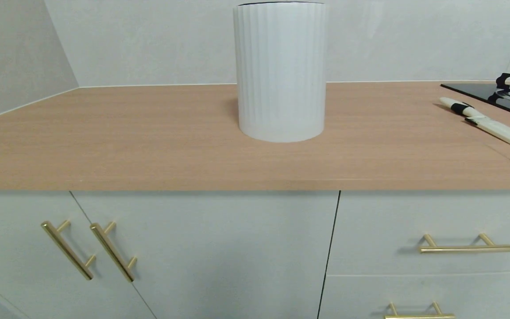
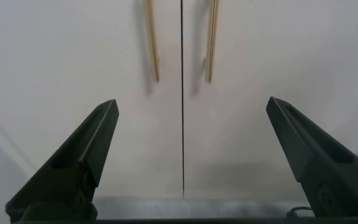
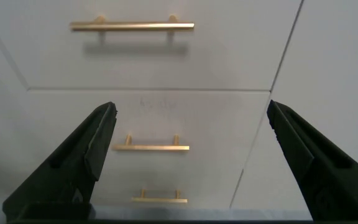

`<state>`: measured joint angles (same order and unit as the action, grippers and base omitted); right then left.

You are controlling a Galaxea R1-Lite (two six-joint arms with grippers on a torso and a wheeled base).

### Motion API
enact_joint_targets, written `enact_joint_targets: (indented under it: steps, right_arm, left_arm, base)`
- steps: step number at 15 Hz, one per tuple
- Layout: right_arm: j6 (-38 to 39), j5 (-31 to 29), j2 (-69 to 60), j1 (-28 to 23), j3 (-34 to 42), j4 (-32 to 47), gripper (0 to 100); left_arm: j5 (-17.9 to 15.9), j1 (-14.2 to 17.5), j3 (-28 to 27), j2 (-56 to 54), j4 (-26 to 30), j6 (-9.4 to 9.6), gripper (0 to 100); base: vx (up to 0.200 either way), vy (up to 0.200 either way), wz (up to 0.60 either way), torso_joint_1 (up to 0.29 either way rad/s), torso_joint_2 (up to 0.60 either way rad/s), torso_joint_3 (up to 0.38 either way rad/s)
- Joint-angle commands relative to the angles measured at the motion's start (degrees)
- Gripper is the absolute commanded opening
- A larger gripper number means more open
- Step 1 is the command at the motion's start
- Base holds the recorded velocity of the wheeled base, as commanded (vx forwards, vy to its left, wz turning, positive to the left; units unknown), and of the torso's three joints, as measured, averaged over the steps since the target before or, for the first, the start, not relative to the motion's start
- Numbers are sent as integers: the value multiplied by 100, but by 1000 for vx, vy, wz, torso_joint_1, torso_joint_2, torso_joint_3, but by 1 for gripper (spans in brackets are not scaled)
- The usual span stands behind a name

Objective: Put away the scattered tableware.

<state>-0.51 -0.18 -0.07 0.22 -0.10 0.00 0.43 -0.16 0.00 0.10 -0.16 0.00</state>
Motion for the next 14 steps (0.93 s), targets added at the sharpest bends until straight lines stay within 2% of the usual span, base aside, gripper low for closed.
enact_joint_targets:
  steps: [1,9,14]
  right_arm:
    - [-2,1,7,4,1,0,100]
    - [7,1,7,-4,1,9,100]
    - [69,1,7,4,1,0,100]
  left_arm:
    - [1,-2,0,-1,-2,0,100]
    - [1,-2,0,-1,-2,0,100]
    - [1,-2,0,-1,-2,0,100]
  base:
    - [0,0,0,0,0,0]
    - [0,0,0,0,0,0]
    - [0,0,0,30,-244,-293]
